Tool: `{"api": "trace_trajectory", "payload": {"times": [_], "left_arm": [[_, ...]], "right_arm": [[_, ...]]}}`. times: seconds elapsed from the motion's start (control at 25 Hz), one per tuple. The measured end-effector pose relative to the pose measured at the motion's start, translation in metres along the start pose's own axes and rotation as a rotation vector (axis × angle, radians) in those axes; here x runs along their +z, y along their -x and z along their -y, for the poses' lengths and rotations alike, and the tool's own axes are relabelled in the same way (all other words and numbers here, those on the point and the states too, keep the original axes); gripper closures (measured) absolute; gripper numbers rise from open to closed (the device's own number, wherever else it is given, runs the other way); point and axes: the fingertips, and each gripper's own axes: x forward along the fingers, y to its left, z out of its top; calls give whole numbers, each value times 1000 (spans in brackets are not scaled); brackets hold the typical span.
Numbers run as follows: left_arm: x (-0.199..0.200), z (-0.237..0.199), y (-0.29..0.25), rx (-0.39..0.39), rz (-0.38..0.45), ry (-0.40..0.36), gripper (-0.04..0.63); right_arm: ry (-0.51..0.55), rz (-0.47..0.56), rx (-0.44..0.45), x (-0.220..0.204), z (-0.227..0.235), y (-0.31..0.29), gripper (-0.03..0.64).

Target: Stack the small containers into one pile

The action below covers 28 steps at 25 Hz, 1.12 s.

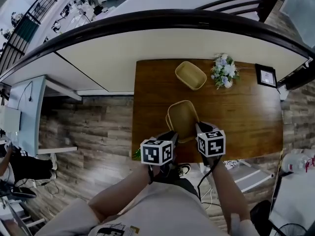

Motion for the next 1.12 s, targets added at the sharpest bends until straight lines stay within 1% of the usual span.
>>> {"api": "trace_trajectory", "payload": {"times": [0.08,0.2,0.28,0.36,0.56,0.76,0.84,0.88,1.0,1.04,1.12], "left_arm": [[-12,-12,-7,13,-28,46,537],[-25,-32,-16,65,-64,59,535],[-29,-41,-22,92,-78,77,535],[-30,-47,-28,100,-80,100,536],[-28,-42,-35,76,-90,99,535],[-52,-35,-46,27,-154,171,528],[-57,-39,-50,38,-165,179,527],[-58,-42,-52,50,-168,173,525],[-60,-50,-56,92,-177,147,510],[-62,-52,-57,105,-183,139,496],[-65,-57,-60,123,-192,137,462]], "right_arm": [[10,-44,13,-10,-2,-15,591],[18,-101,36,-23,-8,-35,591],[29,-125,32,-30,-10,-44,591],[48,-142,14,-35,-9,-50,589],[114,-175,-27,-35,-1,-55,586],[196,-275,-35,-46,5,-56,584],[218,-271,-43,-47,5,-58,583],[220,-261,-52,-46,6,-59,572],[229,-229,-96,-44,11,-60,501],[233,-220,-111,-44,14,-60,470],[229,-217,-125,-46,20,-63,438]]}}
